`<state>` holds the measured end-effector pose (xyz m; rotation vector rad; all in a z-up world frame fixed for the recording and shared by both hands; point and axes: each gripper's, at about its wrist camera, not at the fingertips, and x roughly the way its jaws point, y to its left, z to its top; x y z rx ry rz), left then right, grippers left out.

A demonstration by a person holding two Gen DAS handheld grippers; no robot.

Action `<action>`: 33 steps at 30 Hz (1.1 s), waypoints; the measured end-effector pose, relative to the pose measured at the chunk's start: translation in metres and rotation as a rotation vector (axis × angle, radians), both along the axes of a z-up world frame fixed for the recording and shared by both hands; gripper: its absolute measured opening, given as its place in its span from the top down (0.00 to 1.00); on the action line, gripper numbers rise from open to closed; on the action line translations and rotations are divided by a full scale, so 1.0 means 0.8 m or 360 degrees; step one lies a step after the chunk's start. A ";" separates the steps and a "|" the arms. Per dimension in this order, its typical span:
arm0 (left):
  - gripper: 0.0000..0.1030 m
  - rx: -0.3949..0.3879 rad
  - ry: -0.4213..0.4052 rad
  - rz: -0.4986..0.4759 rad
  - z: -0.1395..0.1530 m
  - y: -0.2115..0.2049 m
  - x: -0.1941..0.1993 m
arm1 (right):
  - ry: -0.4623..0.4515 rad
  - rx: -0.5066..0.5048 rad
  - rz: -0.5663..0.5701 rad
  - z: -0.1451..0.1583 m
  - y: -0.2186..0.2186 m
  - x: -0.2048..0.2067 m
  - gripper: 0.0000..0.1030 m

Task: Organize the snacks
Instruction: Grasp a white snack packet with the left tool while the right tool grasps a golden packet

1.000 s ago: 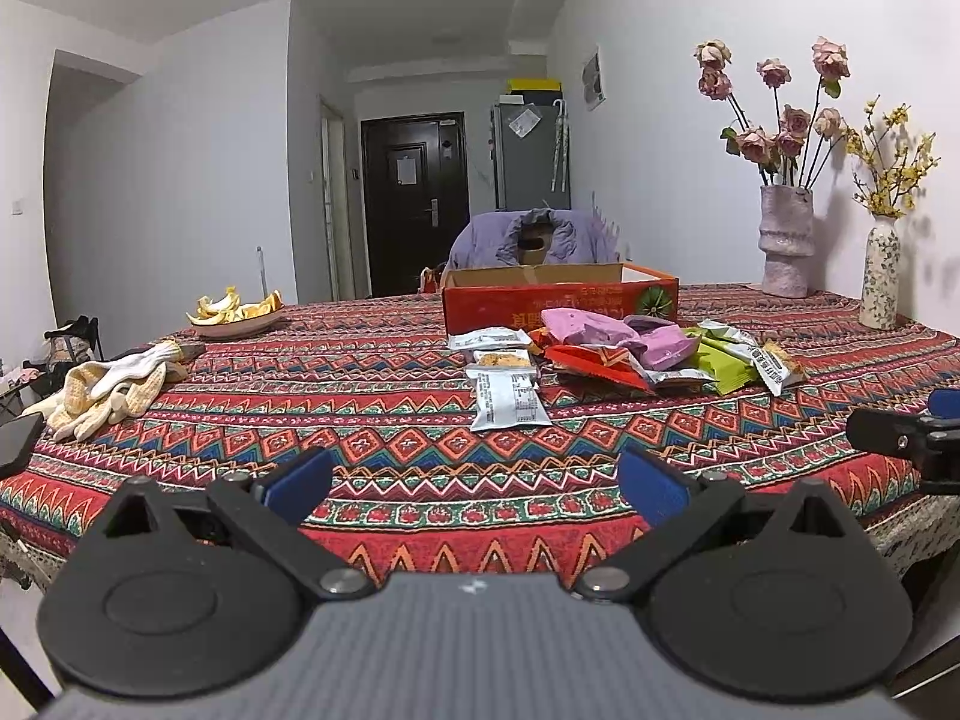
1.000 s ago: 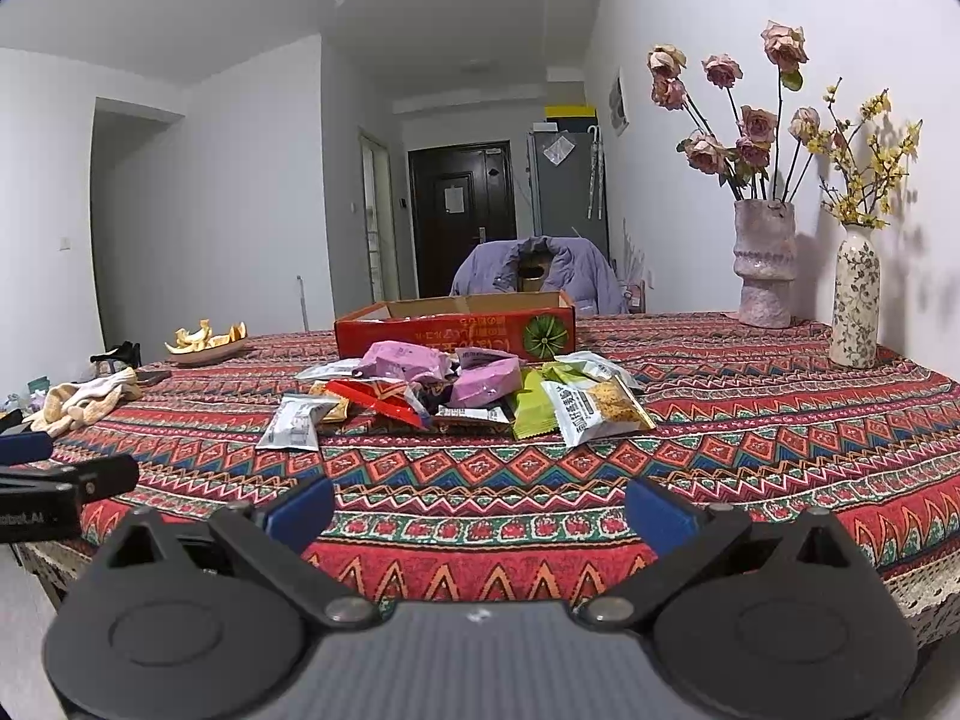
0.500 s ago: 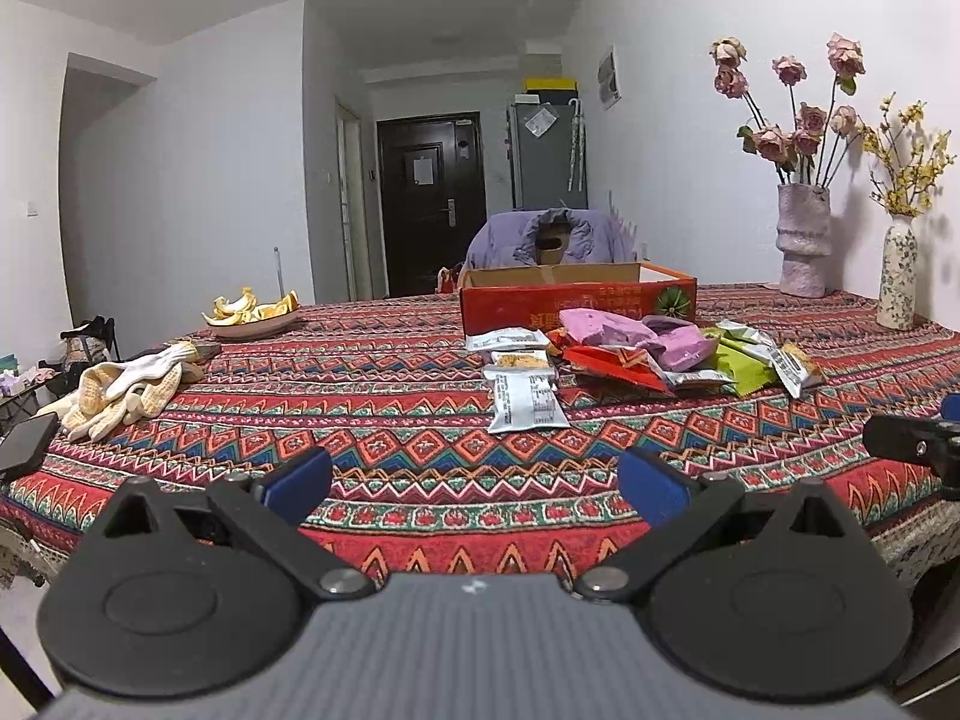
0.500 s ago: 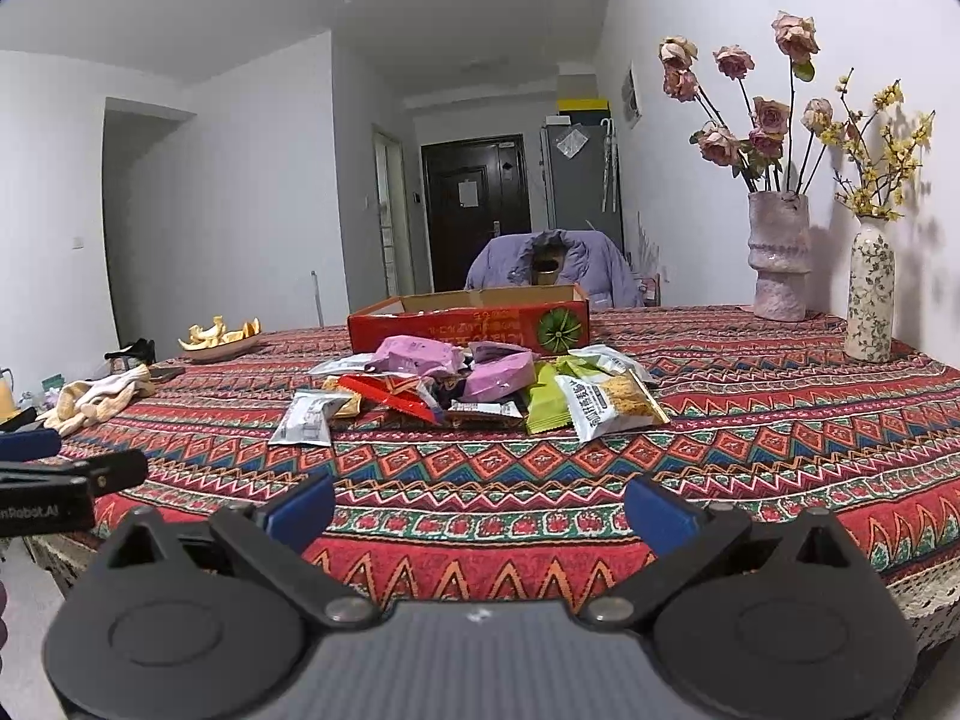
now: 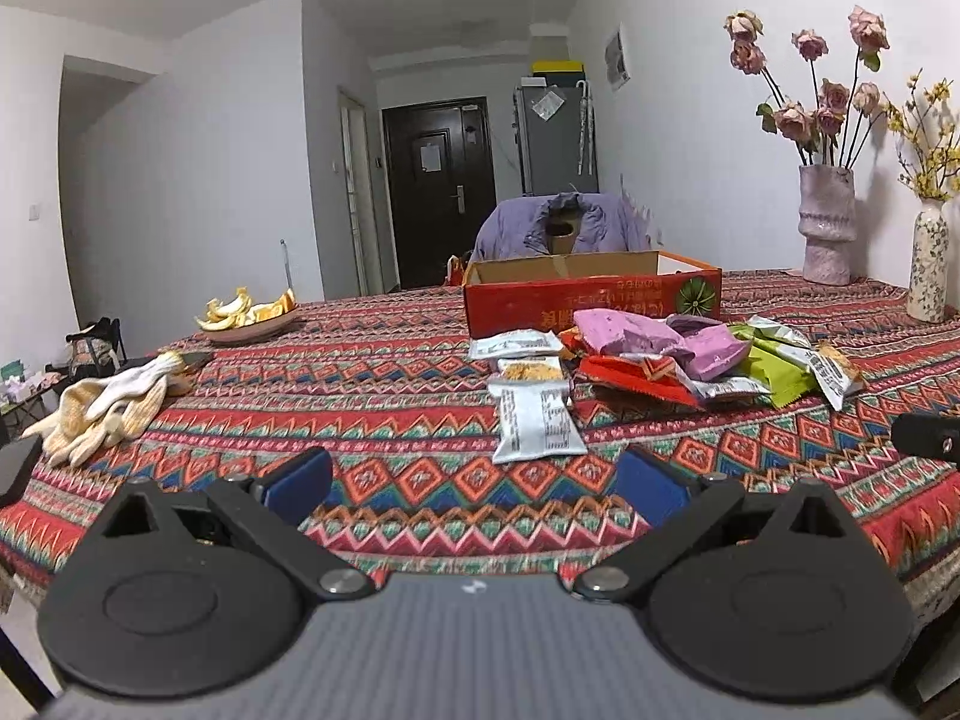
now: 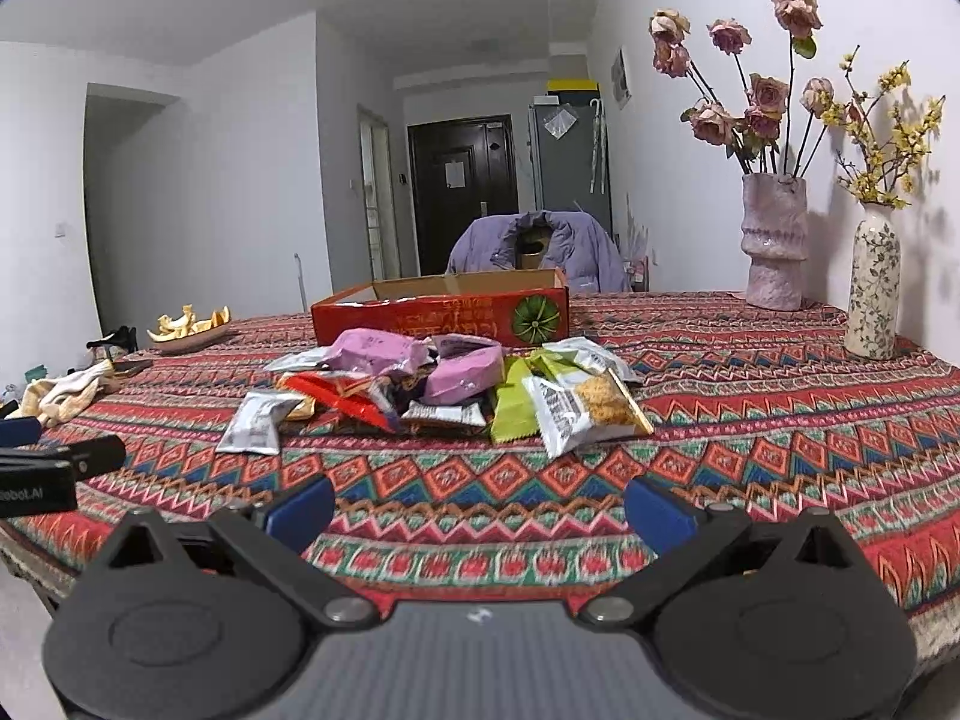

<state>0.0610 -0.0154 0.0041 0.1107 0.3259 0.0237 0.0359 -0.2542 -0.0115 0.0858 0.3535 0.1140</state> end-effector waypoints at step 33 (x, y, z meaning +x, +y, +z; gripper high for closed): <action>0.37 -0.0177 0.0523 -0.0039 -0.021 -0.016 0.232 | 0.0395 0.0341 -0.0111 0.004 -0.083 0.223 0.19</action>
